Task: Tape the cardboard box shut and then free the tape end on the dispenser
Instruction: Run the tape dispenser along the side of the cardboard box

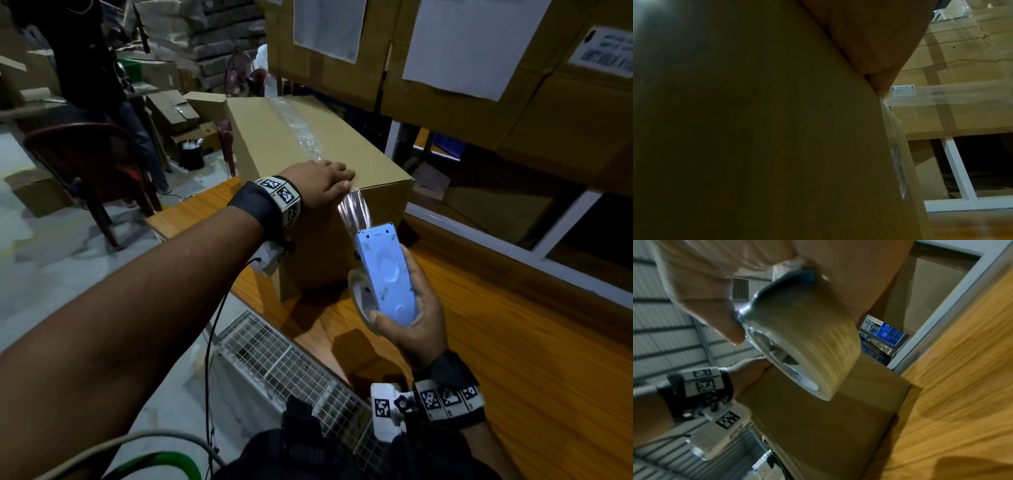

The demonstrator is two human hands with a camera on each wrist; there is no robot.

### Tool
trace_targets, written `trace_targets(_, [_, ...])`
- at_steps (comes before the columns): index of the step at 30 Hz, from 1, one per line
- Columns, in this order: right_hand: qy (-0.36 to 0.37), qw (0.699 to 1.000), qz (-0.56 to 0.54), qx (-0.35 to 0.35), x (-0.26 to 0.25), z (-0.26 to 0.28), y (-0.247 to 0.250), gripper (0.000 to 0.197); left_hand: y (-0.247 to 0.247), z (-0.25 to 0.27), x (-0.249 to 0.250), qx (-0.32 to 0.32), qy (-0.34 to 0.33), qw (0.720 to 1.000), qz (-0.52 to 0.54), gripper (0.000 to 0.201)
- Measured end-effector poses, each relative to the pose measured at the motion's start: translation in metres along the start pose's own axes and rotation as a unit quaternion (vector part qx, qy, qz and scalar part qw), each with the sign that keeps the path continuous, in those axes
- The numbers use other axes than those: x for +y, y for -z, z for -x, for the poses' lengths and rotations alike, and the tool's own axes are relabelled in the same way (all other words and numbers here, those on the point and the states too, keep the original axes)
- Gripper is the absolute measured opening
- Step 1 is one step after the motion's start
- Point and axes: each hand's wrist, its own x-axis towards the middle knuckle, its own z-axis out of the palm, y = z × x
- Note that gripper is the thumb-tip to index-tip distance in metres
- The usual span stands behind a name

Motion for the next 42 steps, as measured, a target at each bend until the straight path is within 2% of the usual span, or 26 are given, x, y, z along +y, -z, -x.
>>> trace_targets(12, [-0.007,1.000,-0.026,-0.013,-0.012,0.002,0.002,0.095,0.000,-0.001,-0.001,-0.007,0.000,1.000,-0.003,0.051])
trace_targets(15, [-0.023,0.999,-0.002,-0.027,-0.017,0.000,0.004,0.093,0.000,-0.001,0.000,-0.007,0.001,1.000,-0.008,0.051])
trace_targets(19, [-0.046,0.998,0.026,-0.039,-0.014,-0.008,0.003,0.085,-0.001,-0.002,-0.001,-0.003,0.002,1.000,-0.006,0.050])
trace_targets(27, [-0.065,0.997,-0.021,-0.026,-0.008,-0.011,-0.006,0.073,-0.004,-0.006,-0.004,-0.004,0.005,1.000,-0.006,0.051])
trace_targets(33, [-0.065,0.998,-0.009,-0.001,-0.010,-0.014,-0.007,0.061,-0.004,-0.005,-0.004,-0.006,0.014,1.000,0.005,0.051])
trace_targets(42, [-0.085,0.995,0.010,-0.041,-0.022,-0.028,0.003,0.048,-0.004,-0.005,-0.005,0.003,0.019,1.000,0.023,0.050])
